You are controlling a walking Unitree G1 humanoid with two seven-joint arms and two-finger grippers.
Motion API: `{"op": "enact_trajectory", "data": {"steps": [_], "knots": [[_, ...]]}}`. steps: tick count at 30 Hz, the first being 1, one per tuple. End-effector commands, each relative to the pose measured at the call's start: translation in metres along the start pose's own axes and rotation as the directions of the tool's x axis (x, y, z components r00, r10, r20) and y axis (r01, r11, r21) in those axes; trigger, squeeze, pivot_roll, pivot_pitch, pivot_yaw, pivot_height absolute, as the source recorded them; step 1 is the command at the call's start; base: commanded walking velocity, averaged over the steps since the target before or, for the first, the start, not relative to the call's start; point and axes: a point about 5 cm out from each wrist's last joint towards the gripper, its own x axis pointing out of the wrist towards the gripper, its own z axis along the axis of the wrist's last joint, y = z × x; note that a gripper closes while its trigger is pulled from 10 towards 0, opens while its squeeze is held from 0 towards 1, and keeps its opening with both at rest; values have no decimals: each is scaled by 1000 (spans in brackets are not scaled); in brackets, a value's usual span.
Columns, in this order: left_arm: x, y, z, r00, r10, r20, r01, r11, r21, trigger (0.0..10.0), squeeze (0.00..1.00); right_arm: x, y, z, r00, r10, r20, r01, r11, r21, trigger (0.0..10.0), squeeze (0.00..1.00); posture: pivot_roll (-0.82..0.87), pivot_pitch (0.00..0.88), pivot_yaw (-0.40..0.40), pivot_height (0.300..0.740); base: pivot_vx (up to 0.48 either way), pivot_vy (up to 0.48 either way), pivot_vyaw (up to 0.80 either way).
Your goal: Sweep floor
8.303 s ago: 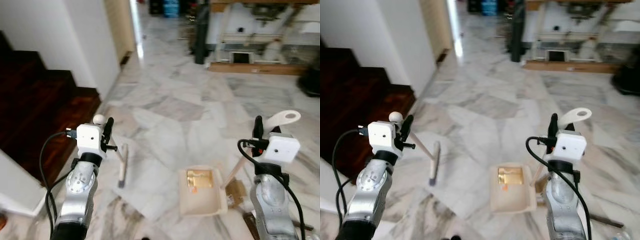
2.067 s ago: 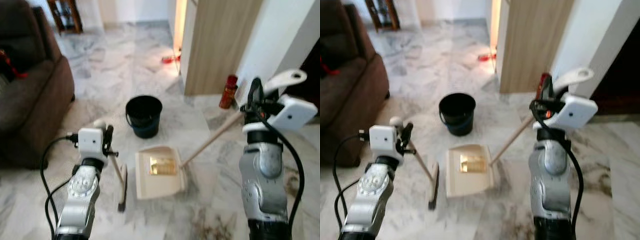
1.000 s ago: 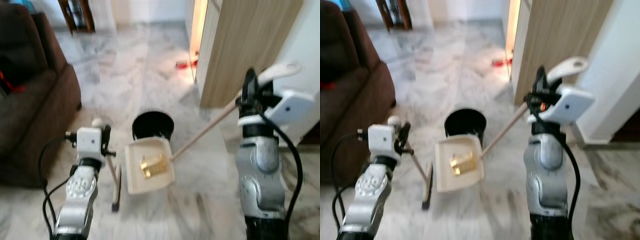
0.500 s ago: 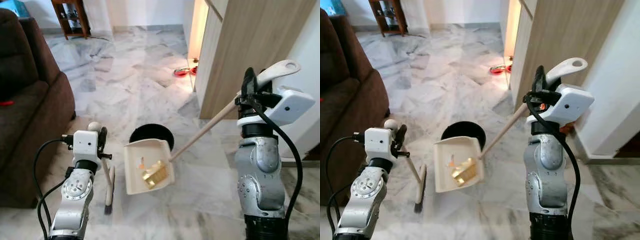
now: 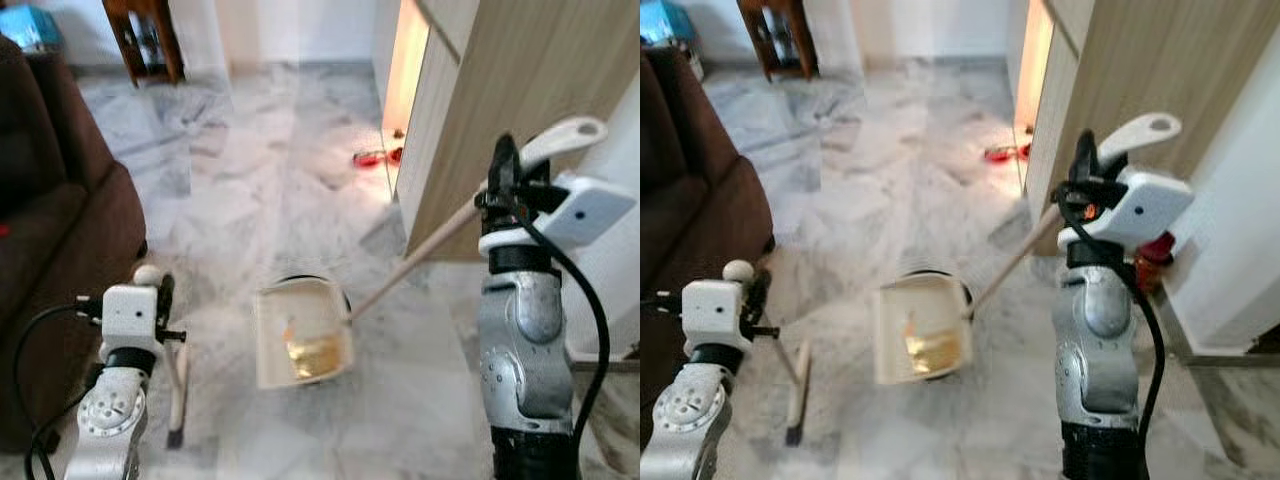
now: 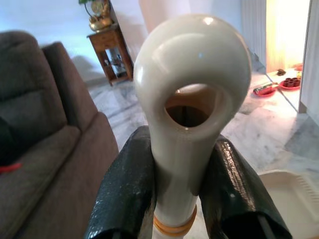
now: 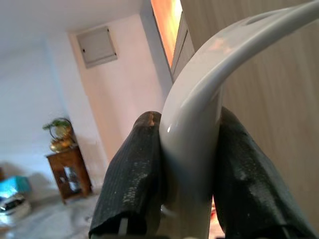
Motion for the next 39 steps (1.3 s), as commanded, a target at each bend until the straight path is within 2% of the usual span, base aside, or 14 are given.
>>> {"op": "enact_trajectory", "data": {"steps": [1, 11, 12, 22, 35, 36, 39], "knots": [[2, -4, 13, 998, -12, 57, 11, 1000, 6, 10000, 0, 4, 0, 18, 996, 0, 89, 0, 1000, -1, 10000, 0, 37, 62, 41, 740, 439, 0, 0], [3, -10, 15, 997, -46, 65, 45, 999, 16, 10000, 0, 6, 4, 22, 995, 8, 100, -10, 1000, 12, 10000, 0, 36, 66, 44, 740, 439, 0, 0], [3, -14, 17, 994, -76, 78, 72, 996, 46, 10000, 0, 6, 4, 21, 995, 10, 95, -11, 1000, 13, 10000, 0, 36, 66, 44, 740, 442, 0, 0], [3, -16, 17, 994, -77, 81, 75, 997, 33, 10000, 0, 5, 7, 19, 996, 22, 85, -24, 1000, 19, 10000, 0, 38, 69, 45, 740, 427, 0, 0], [3, -26, 18, 989, -110, 95, 108, 994, 26, 10000, 0, 5, 16, 21, 994, 63, 86, -66, 997, 32, 10000, 0, 36, 73, 45, 740, 0, 0, 0], [3, -26, 18, 989, -113, 94, 111, 993, 26, 10000, 0, 4, 21, 23, 989, 106, 103, -106, 994, -2, 10000, 0, 36, 73, 45, 740, 0, 0, 0], [3, -26, 18, 989, -114, 93, 112, 993, 26, 10000, 0, 2, 28, 24, 982, 154, 109, -155, 988, 3, 10000, 0, 36, 74, 45, 740, 0, 0, 0]]}}
